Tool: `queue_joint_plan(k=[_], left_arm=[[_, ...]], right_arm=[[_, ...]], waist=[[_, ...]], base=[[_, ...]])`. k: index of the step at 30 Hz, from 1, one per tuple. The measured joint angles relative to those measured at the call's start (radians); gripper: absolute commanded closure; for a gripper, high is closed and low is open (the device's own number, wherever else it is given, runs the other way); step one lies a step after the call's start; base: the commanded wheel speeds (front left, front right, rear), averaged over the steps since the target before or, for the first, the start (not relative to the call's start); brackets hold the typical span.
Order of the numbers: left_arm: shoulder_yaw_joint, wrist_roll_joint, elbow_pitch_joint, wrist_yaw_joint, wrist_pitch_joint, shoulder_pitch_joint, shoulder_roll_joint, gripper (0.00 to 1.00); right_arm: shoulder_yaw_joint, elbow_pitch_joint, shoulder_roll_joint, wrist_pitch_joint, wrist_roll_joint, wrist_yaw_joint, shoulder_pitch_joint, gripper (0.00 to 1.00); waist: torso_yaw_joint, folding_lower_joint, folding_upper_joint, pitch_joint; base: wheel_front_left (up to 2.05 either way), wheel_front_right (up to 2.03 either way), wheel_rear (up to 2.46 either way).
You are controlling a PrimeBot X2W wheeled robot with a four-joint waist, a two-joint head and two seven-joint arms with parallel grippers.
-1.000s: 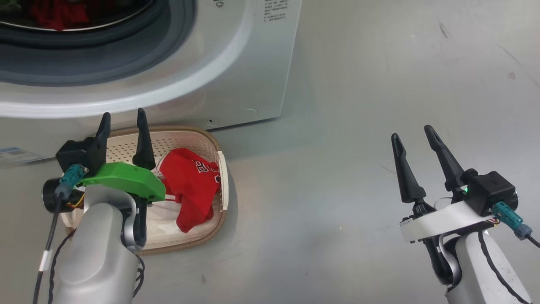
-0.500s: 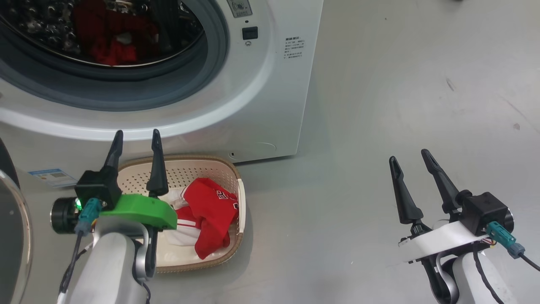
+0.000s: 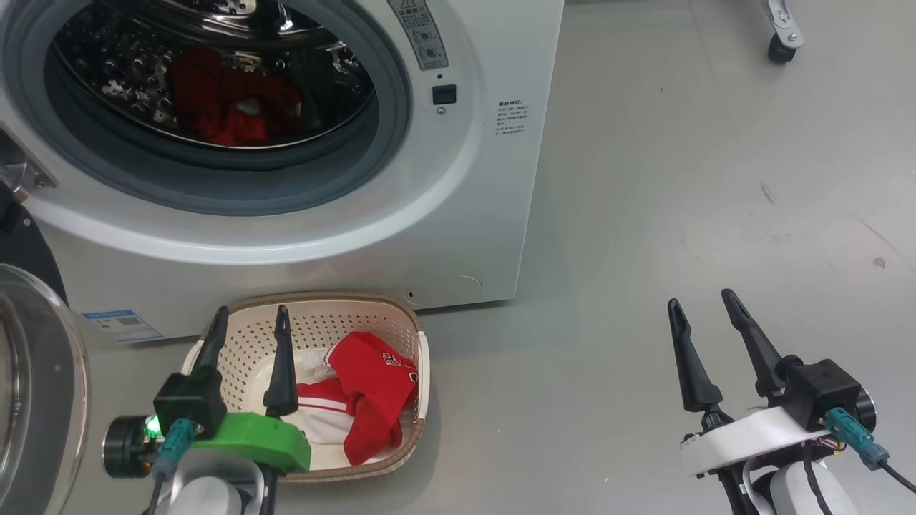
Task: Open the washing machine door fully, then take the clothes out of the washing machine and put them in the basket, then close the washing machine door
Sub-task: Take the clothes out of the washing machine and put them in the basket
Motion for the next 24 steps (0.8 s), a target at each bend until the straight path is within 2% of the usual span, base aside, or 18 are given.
queue_joint_plan(k=[6, 24], left_arm=[[-0.006, 0.008, -0.024, 0.004, 0.000, 0.054, 0.002, 0.00], [-0.029, 0.008, -0.081, 0.010, 0.000, 0.130, 0.005, 0.00]], right_arm=[[-0.002, -0.010, 0.003, 0.000, -0.004, -0.016, 0.024, 0.00], [0.011, -0.022, 0.012, 0.000, -0.013, -0.025, 0.061, 0.00]], waist=[[0.008, 0.0000, 0.0000, -0.023], [0.001, 0.0000, 0.0000, -0.045]], base=[[0.00, 0.00, 0.00], [0.00, 0.00, 0.00]])
